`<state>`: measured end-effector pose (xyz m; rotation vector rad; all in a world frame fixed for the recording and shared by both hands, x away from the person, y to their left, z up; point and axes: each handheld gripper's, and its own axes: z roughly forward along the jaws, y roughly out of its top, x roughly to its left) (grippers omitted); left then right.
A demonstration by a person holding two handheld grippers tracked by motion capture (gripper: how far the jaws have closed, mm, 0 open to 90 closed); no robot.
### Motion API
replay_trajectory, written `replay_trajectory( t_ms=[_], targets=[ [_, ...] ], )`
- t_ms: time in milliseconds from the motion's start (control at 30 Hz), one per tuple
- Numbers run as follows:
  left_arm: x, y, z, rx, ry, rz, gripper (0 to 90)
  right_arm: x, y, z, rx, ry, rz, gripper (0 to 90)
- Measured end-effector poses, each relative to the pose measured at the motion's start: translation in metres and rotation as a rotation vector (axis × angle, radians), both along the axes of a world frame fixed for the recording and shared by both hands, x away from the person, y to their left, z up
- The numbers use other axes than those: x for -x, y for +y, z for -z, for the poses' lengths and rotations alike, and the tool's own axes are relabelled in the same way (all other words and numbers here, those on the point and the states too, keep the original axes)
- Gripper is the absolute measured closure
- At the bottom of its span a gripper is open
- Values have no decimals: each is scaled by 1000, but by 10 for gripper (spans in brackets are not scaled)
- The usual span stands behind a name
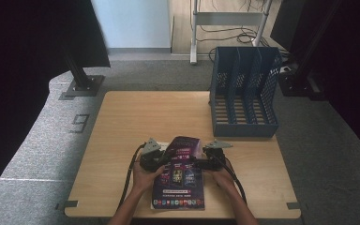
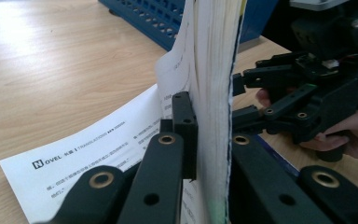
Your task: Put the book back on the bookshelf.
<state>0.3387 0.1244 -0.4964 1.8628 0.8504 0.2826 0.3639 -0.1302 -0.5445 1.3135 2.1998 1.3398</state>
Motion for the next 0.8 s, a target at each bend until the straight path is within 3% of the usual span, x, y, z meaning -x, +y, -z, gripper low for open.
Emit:
replay_trajectory(
  t_ms=[200, 500, 800],
  targets=[
    [3, -2, -3, 5, -15, 15, 882, -1, -2, -2, -31, 10, -5, 230],
    [2, -3, -3, 16, 0, 9, 881, -2, -2, -2, -40, 32, -6, 232],
    [5, -4, -5, 26, -12, 13, 881, -5, -5, -2, -77, 82, -14, 212]
  ],
)
